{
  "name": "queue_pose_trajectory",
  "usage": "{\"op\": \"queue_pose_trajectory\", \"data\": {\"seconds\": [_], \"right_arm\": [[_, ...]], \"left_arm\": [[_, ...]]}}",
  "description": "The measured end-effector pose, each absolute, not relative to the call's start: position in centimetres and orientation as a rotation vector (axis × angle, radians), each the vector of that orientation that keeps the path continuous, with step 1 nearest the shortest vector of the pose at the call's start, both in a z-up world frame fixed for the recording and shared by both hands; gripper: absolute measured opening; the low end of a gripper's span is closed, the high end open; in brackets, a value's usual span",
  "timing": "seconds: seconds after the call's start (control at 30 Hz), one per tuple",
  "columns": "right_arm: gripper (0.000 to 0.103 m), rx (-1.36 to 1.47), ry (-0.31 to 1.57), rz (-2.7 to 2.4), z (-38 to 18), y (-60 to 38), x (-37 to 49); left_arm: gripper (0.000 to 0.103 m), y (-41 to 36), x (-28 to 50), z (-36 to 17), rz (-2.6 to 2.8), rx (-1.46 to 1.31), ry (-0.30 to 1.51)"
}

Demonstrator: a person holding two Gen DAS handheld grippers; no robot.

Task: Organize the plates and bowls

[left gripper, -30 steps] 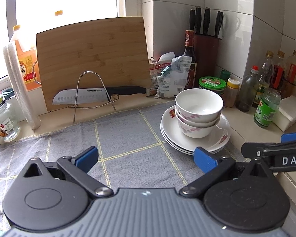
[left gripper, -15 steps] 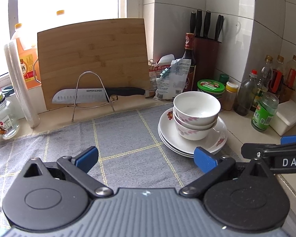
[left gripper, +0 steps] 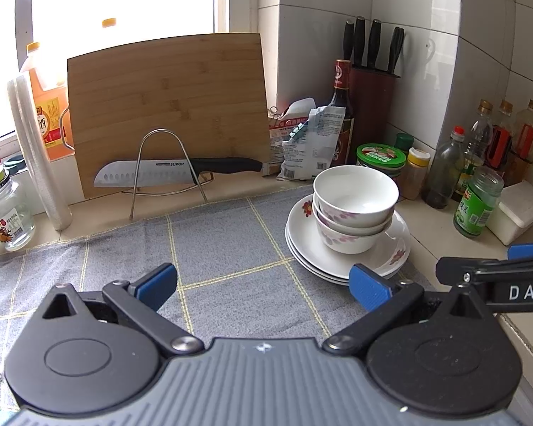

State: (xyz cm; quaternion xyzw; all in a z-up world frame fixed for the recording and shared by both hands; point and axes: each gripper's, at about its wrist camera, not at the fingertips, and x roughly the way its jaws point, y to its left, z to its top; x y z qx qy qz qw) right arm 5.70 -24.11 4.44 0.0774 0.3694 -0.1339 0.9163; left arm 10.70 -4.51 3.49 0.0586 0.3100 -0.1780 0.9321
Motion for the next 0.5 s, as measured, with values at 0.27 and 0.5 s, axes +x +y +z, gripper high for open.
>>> {"op": "queue_pose_trajectory", "data": {"seconds": [0.27,0.5], "right_arm": [[0.103,0.158,0.759,-0.275,4.48,-24.07,5.65],[0.103,0.159,0.755,-0.273,4.64,-23.92,5.66]], "left_arm": [[0.102,-4.53,10.88,3.60,-0.361,0.124,0.639],[0.102,-4.45,10.90,3.61,-0.361,0.125,0.641]]}}
